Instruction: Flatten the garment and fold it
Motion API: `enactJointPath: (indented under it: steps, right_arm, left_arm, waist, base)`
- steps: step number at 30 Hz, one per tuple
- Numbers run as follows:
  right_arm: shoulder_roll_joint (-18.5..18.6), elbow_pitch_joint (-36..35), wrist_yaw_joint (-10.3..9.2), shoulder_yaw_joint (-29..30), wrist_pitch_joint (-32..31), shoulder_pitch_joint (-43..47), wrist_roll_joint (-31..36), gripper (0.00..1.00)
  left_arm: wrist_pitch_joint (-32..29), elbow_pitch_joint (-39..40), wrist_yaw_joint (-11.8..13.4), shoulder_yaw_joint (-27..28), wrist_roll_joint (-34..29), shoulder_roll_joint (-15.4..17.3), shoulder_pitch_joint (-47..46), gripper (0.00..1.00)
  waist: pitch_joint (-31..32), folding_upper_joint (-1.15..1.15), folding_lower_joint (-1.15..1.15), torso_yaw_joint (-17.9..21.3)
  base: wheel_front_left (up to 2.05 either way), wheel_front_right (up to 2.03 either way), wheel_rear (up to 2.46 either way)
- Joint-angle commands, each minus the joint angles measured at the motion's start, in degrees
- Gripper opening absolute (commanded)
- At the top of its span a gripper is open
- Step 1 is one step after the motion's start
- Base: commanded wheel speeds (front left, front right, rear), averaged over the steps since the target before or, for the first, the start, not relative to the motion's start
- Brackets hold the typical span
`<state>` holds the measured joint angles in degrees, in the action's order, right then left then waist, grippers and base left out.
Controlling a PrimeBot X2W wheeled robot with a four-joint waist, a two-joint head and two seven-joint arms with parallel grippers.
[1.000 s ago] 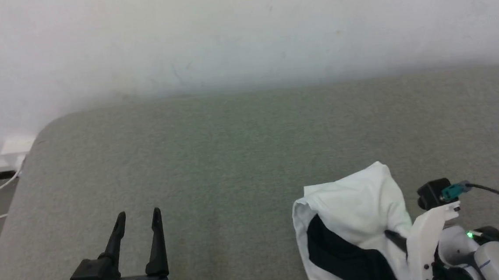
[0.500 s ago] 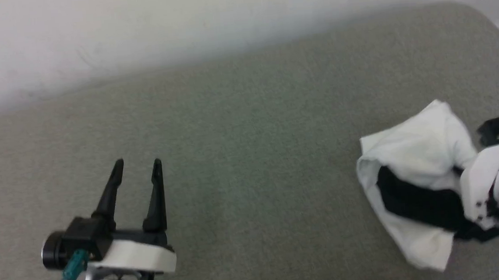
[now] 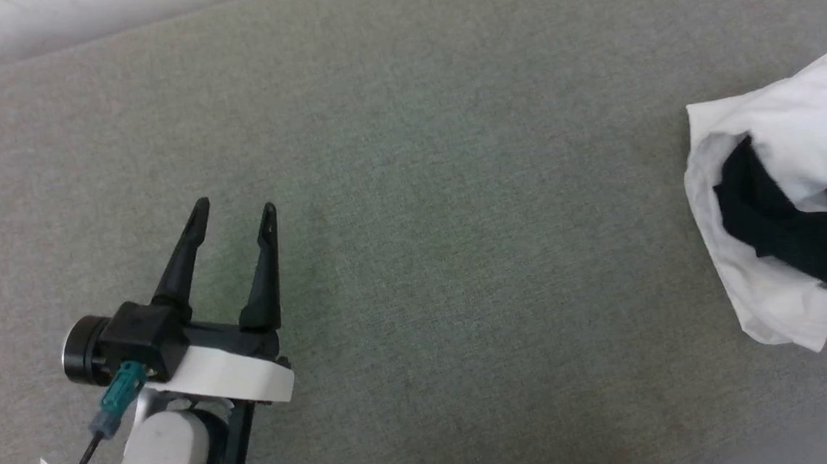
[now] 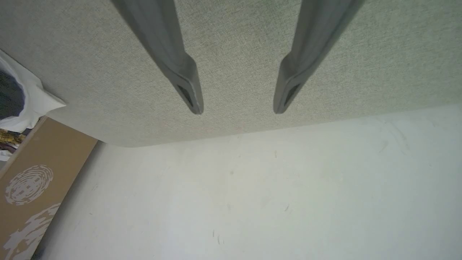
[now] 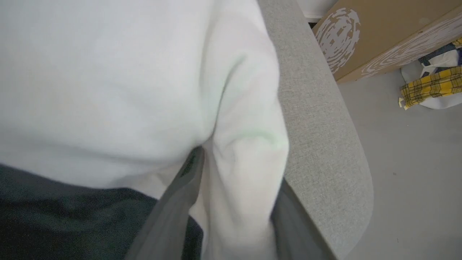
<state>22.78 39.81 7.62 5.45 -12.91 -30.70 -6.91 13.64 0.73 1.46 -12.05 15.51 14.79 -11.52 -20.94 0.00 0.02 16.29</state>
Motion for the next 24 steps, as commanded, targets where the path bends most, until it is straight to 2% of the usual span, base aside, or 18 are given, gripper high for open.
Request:
enactJointPath:
  steps: [1,7,13,17,24]
  right_arm:
    - [-0.46,0.79,-0.13,0.39,0.76,-0.68,0.69,1.0]
    - [0.06,3.44,-0.13,5.98,10.27,1.1,7.9,1.0]
    - [-1.37,0.65,-0.13,11.46,18.68,8.55,12.87,1.0]
    - [-4.77,-3.92,-0.13,11.25,20.96,15.07,12.71,1.0]
    - [-14.27,-15.67,-0.13,5.71,20.55,24.65,9.04,1.0]
  left_arm:
    - [0.22,-0.29,-0.26,0.02,-0.49,0.04,-0.73,1.0]
    - [0.83,-2.42,0.24,0.41,0.53,-1.3,0.72,1.0]
    - [1.22,-4.66,1.13,1.22,1.44,-3.15,4.14,1.0]
    - [1.31,-5.54,1.95,2.21,1.96,-4.27,6.94,1.0]
    - [1.34,-6.67,3.1,4.94,2.31,-4.99,11.17,1.0]
  waist:
    - [-0.84,0.0,-0.02,-0.12]
    - [3.38,0.0,-0.02,-2.01]
    - [10.18,0.0,-0.02,-4.67]
    - [13.93,0.0,-0.02,-6.52]
    - [18.29,0.0,-0.02,-10.5]
  base:
    - [0.0,0.0,0.0]
    - [0.0,0.0,0.0]
    - [0.0,0.0,0.0]
    - [0.0,0.0,0.0]
    - [0.0,0.0,0.0]
